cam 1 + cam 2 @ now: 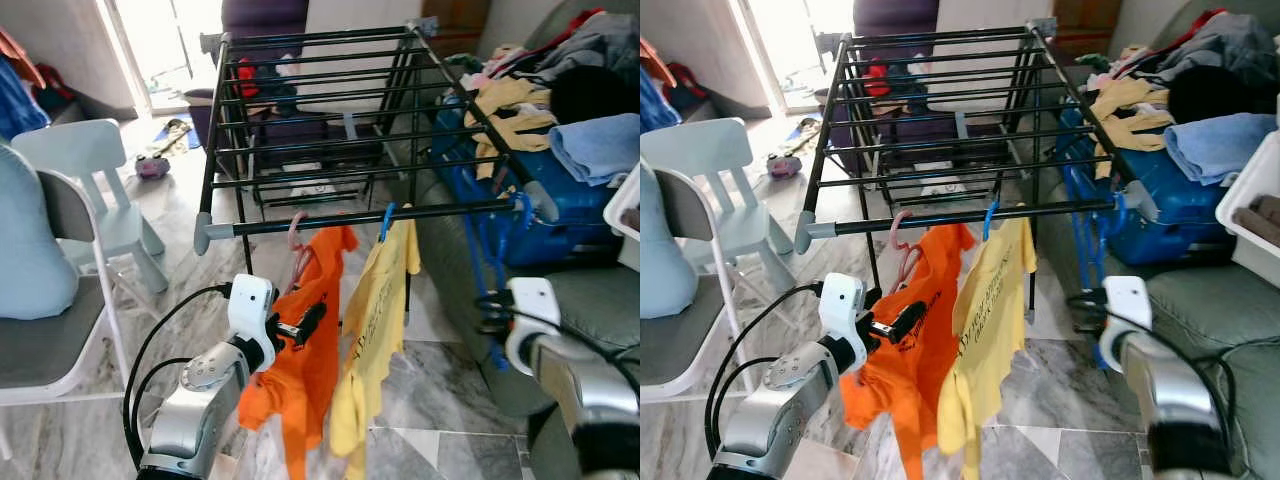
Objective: Hang hanger
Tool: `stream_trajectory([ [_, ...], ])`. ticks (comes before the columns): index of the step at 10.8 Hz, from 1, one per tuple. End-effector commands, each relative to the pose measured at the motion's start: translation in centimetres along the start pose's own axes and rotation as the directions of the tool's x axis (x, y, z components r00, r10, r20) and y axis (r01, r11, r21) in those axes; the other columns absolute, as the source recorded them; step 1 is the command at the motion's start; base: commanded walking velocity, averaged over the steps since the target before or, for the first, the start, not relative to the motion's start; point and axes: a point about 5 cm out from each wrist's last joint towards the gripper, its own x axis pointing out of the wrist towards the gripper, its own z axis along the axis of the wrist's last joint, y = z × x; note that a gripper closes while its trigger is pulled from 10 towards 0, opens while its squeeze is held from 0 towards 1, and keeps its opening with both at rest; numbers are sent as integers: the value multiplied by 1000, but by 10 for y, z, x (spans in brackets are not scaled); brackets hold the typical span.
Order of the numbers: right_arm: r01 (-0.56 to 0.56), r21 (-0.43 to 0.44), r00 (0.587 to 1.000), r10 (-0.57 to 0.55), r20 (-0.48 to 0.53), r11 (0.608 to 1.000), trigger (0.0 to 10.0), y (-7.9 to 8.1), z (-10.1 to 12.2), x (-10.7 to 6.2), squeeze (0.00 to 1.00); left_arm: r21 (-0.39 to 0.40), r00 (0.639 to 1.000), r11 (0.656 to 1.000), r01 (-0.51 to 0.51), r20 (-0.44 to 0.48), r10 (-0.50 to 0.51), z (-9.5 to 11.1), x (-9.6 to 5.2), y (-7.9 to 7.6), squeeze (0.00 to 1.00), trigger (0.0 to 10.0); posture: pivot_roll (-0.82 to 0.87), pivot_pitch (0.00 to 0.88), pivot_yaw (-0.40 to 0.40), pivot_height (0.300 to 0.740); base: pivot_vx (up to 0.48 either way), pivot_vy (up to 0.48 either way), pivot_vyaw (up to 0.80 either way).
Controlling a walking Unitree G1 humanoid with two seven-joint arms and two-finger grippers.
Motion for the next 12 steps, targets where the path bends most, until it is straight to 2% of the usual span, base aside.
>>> stream_trajectory([
  [1,-46,12,999,46,-4,999,10000,5,12,1,0,13,1000,1000,-4,-4,4,2,0,1,0,10000,-177,0,28,740,0,0,0],
  [3,-118,66,991,121,-48,991,10000,9,22,6,0,15,1000,1000,-5,-8,5,2,-1,1,0,10000,-169,0,23,740,0,0,0],
  [5,-157,131,984,167,-70,979,10000,8,36,12,0,16,1000,1000,-8,-16,8,0,-2,0,0,10000,-161,0,17,740,0,0,0],
  [6,-161,165,979,178,-98,973,10000,5,35,16,0,26,1000,1000,-1,-30,2,-1,-2,-1,0,10000,-153,0,12,740,0,0,0],
  [7,-127,203,979,156,-131,971,10000,-4,26,20,0,27,999,1000,4,-36,-3,-2,-3,-2,0,10000,-144,0,9,740,0,0,0],
  [8,-103,205,976,138,-167,973,10000,-9,13,21,0,30,999,1000,-3,-41,4,-2,-6,-1,0,10000,-134,0,3,740,0,0,0],
  [10,-107,208,961,154,-229,972,10000,-9,-12,24,0,29,999,1000,-10,-51,12,-4,-8,-1,0,10000,-132,0,8,740,0,0,0],
  [11,-103,190,957,149,-249,976,10000,-9,-24,24,0,36,998,999,-2,-61,5,-4,-8,-2,0,10000,-137,0,18,740,0,0,0],
  [12,-121,128,966,146,-214,984,10000,-11,-27,24,0,54,998,999,-2,-67,6,-3,-6,-2,0,10000,-140,0,21,740,0,0,0],
])
